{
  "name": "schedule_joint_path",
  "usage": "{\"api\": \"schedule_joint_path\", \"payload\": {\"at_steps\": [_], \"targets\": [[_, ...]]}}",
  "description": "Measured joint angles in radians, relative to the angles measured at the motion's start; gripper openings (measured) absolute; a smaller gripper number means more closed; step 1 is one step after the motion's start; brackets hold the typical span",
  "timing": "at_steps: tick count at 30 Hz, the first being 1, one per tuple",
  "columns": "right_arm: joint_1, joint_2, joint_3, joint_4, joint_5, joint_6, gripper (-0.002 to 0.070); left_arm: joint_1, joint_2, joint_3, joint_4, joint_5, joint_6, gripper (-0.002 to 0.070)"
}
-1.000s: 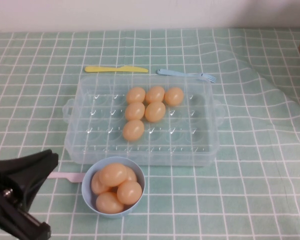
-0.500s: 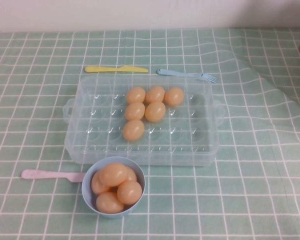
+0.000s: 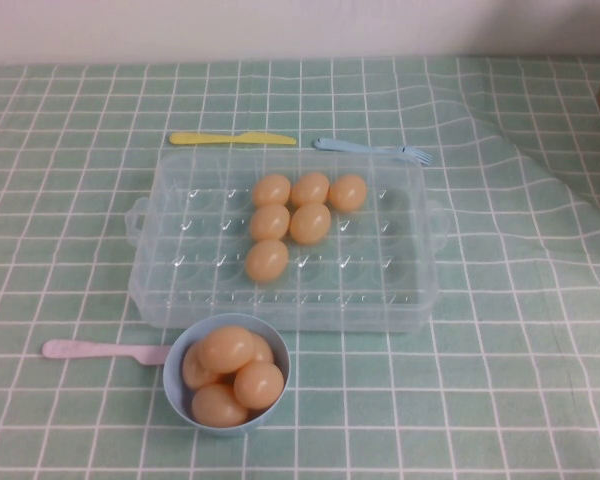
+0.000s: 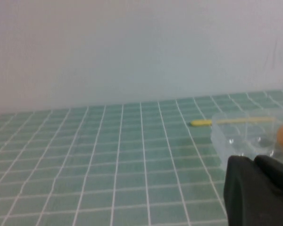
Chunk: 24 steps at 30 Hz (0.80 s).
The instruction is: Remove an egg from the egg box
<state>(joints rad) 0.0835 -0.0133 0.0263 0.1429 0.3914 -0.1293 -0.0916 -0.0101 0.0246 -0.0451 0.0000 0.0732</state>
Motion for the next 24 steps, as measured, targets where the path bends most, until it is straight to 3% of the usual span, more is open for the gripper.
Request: {"api": "schedule_joint_path", "payload": {"at_steps": [10, 24], "targets": [[0.000, 0.000, 0.000, 0.000, 0.000, 0.000, -0.0017, 0.000, 0.000, 0.001, 0.038, 0.347, -0.002, -0.0002], [0.000, 0.000, 0.000, 0.000, 0.000, 0.000, -0.0017, 0.000, 0.000, 0.001, 0.045, 0.368, -0.003, -0.0002]]}}
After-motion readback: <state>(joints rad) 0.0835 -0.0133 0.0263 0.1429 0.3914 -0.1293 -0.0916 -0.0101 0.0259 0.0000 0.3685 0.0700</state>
